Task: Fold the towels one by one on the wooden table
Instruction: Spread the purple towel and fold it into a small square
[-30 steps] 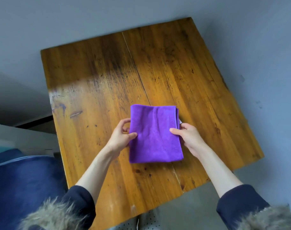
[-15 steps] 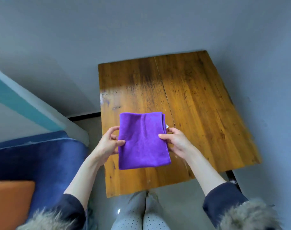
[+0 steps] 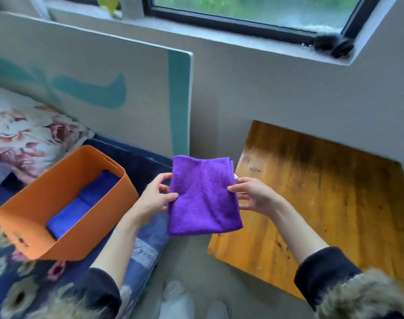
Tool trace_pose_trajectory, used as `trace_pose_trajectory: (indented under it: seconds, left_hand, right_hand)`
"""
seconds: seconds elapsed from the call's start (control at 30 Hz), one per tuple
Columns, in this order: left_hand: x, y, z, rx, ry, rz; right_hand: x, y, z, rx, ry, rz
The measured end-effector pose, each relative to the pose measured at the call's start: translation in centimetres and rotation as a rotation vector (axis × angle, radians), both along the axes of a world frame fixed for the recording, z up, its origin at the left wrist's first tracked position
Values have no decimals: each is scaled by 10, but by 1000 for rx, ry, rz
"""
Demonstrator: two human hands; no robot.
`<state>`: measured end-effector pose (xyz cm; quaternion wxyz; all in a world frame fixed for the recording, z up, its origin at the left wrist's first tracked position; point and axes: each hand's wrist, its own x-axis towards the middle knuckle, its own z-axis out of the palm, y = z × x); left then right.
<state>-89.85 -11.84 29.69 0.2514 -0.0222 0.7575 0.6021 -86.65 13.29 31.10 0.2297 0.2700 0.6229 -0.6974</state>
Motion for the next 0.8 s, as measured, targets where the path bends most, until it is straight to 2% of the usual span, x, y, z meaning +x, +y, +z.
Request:
trace_pose_trajectory:
  seconds: [0.27,0.4,0.63,0.8]
  left_hand:
    - [-6,-143,-7,24,-47,269]
    - [-14,-222,-21,69,-133,434]
    - [-27,-320,-54,-33,-205,673]
    - [-53,-368,-98,-153,-214,781]
  right_hand:
    - [-71,-145,-8,22,-3,273]
    - [-110,-235,-22,70,-26,385]
    - [-168,-355,-52,96,-84,580]
    - [-220,-426,-96,164,-108,690]
